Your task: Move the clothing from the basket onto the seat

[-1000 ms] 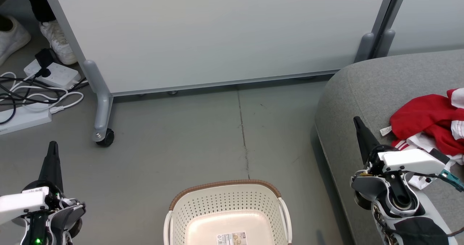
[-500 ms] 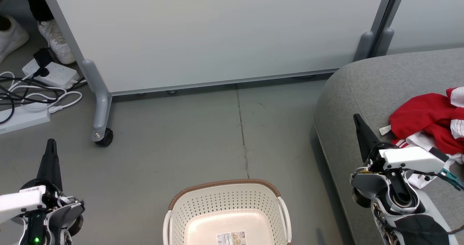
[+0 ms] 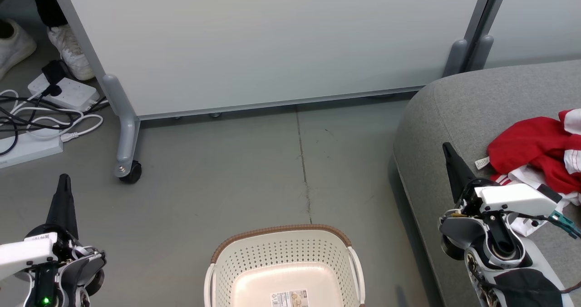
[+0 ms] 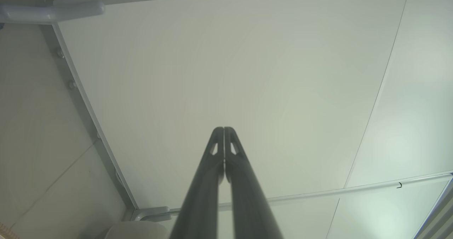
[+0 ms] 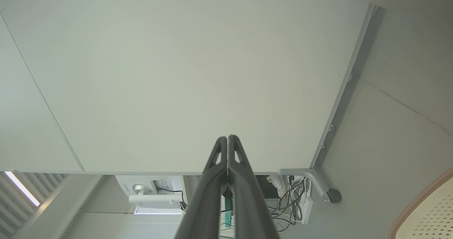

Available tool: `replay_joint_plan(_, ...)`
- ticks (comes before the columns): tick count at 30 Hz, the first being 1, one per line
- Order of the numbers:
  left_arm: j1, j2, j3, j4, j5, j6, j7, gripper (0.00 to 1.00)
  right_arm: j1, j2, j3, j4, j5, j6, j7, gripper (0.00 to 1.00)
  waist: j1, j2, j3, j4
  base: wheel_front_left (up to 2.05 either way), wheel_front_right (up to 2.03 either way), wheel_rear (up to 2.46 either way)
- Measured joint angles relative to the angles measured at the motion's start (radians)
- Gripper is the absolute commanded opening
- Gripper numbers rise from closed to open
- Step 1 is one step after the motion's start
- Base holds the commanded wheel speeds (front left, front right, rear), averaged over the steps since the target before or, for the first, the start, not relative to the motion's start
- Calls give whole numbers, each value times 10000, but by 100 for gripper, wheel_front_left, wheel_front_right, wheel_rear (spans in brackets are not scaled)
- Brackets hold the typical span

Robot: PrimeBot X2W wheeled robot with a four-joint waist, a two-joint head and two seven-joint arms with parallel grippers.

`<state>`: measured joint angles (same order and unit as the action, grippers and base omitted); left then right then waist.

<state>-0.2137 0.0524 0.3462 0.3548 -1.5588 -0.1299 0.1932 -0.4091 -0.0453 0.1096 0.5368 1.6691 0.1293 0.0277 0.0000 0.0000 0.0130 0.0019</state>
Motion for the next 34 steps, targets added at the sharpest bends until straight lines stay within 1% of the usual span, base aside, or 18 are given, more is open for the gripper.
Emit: replay_joint_plan(34,0,2,-6,0,-6,0,-2,0,-2,0,0,0,0,0,0,0,0,0,0,0,0,0,0)
